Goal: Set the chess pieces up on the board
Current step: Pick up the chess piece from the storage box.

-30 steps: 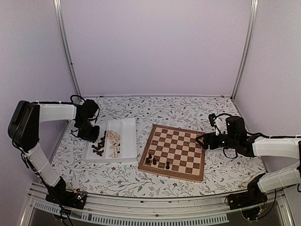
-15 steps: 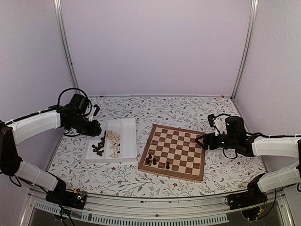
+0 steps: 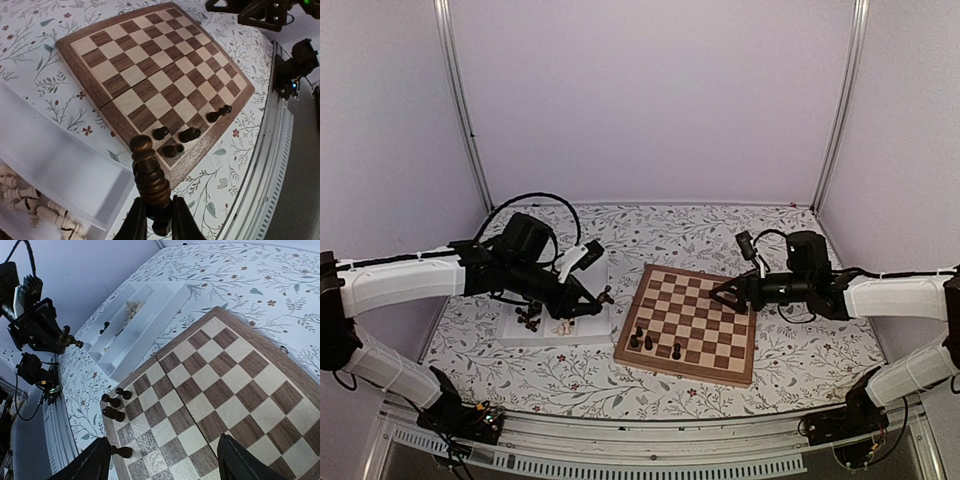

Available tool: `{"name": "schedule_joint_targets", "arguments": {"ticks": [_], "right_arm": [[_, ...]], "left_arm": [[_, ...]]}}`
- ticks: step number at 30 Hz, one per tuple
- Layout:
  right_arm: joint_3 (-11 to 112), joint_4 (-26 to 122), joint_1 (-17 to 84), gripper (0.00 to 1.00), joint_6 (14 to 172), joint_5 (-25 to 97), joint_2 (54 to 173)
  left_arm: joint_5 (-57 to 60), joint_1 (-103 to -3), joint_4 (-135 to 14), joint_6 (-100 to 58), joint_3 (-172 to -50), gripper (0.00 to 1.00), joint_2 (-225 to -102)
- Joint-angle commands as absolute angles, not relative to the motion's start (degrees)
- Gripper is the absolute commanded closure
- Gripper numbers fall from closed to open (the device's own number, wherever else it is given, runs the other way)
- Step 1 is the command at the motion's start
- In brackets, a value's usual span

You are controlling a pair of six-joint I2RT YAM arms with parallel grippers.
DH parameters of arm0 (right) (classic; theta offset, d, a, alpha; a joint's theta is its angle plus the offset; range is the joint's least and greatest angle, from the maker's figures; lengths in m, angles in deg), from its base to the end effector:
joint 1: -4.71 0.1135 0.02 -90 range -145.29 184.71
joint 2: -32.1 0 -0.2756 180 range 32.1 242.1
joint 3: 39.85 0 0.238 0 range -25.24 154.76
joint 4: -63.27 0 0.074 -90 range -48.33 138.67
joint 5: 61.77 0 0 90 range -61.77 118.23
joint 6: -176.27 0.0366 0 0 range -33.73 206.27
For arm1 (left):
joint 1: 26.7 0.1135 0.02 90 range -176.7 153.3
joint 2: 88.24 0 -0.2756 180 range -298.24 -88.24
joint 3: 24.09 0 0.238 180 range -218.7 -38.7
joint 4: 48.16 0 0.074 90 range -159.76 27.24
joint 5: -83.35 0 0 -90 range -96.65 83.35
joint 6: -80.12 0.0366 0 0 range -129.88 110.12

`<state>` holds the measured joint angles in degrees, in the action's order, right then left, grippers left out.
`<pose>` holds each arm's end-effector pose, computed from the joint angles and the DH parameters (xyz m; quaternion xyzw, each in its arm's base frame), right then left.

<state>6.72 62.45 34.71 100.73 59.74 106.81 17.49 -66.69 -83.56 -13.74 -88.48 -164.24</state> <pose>0.2063 0.1412 0.2162 -0.2487 0.8028 0.4014 0.3639 0.1893 -0.1784 0.2545 0.3550 0.8413 -0.3143 0.2598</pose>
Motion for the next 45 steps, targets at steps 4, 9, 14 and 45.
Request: {"name": "schedule_joint_targets", "arguments": {"ticks": [4, 9, 14, 45], "right_arm": [[13.59, 67.64, 39.96, 0.23, 103.37, 69.42, 112.39], [15.98, 72.58, 41.04, 0.23, 107.21, 73.35, 115.76], [18.85, 73.95, 43.40, 0.23, 108.66, 73.90, 119.20], [22.74, 83.36, 48.52, 0.64, 112.86, 82.16, 130.12]], "left_arm": [[24.53, -73.25, -80.02, -9.97, -94.00, 1.00, -170.07], [26.96, -75.52, -77.53, -9.97, -97.19, 1.00, -173.80], [28.81, -76.74, -77.11, -9.97, -99.77, 1.00, -177.21], [29.30, -77.15, -76.58, -10.22, -100.04, 1.00, -180.52]]}}
